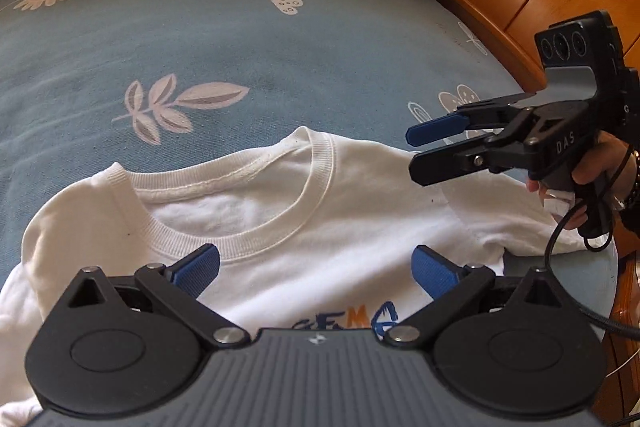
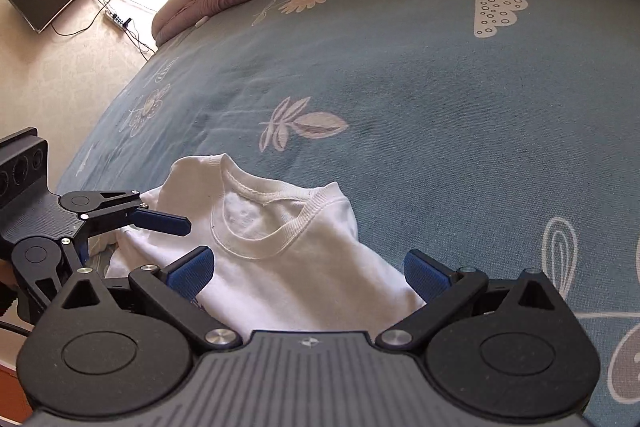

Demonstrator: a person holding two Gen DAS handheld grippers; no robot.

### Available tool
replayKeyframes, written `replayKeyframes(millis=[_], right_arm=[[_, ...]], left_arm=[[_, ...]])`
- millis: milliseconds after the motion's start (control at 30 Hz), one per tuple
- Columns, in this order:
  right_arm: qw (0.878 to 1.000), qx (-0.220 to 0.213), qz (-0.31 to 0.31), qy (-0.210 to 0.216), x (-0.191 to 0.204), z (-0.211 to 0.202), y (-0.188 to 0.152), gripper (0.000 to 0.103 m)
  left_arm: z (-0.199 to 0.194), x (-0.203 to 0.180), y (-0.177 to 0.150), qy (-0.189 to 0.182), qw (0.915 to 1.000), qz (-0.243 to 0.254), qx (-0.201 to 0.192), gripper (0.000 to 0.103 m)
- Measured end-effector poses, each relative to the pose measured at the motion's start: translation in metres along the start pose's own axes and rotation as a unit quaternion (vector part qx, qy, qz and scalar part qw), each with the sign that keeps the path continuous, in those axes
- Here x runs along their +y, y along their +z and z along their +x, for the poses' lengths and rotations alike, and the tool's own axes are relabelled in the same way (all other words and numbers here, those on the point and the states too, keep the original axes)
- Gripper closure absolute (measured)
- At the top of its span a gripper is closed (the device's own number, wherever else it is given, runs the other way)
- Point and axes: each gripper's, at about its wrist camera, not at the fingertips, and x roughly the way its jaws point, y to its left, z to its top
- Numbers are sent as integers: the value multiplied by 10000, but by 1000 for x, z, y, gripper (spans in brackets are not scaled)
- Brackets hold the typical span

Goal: Fold clothes

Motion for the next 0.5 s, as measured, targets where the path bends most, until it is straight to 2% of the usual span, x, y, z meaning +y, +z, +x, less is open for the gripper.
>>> replayKeyframes(millis=[100,133,233,267,333,400,500], right_arm=[[9992,251,321,52,-20,7,9,0],[9985,337,433,24,-26,8,10,0],[9955,516,705,375,-35,4,8,0],[9954,543,689,374,-35,2,7,0],[9954,596,658,364,-35,-1,4,0],[9962,595,626,101,-38,-6,-1,0],[9930,572,1030,92,-56,-15,-10,0]], left_arm=[[9,8,-4,73,9998,-56,187,2],[7,9,-4,56,9998,-66,167,2],[2,13,-1,-33,9999,-137,58,2],[1,15,3,-83,9997,-211,31,2],[0,19,17,-238,9991,-361,-43,2],[2,19,34,-402,9984,-367,-140,2],[9,11,60,-490,9981,-242,-281,2]])
